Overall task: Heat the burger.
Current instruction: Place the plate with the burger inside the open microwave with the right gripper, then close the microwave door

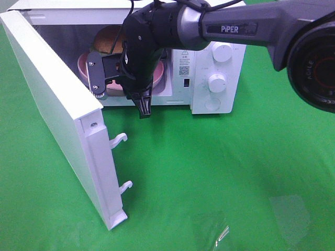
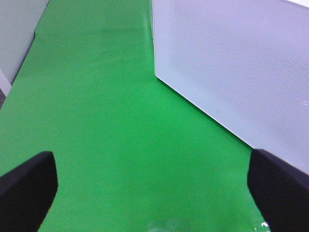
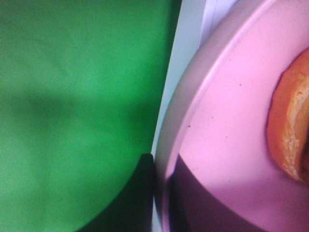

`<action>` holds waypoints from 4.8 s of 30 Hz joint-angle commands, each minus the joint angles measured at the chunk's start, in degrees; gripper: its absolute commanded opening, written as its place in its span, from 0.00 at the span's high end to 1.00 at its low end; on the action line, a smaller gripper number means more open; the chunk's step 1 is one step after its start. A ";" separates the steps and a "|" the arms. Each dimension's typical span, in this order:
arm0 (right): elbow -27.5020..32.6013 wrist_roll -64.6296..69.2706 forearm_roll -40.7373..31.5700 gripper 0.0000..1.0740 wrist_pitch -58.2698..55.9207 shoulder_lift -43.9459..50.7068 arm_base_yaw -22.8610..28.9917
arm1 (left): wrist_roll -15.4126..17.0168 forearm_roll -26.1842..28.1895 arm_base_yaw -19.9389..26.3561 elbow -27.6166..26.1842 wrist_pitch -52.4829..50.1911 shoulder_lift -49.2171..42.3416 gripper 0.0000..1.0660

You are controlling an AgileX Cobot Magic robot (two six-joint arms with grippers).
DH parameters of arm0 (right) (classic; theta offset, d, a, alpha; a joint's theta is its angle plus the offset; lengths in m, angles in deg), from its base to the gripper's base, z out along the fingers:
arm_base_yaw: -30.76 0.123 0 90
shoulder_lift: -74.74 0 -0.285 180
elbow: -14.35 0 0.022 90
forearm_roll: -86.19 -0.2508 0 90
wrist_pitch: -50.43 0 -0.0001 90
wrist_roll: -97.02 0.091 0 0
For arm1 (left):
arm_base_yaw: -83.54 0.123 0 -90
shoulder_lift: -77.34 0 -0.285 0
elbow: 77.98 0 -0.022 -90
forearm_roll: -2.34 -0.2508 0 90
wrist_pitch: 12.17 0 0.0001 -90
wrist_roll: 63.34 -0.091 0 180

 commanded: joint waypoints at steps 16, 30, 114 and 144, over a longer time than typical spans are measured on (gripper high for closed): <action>-1.09 3.27 1.32 0.88 4.98 -0.11 0.06 | 0.00 0.29 0.00 0.11 -0.06 -0.06 0.06; -1.09 6.02 1.43 0.67 4.07 -0.11 0.06 | 0.00 0.29 0.00 0.11 -0.06 -0.06 0.06; 56.78 55.41 4.41 0.29 7.05 52.71 -6.42 | 0.00 0.29 0.00 0.11 -0.06 -0.06 0.06; 60.28 68.81 -1.89 0.29 -19.02 80.27 -23.61 | 0.00 0.29 0.00 0.11 -0.06 -0.06 0.06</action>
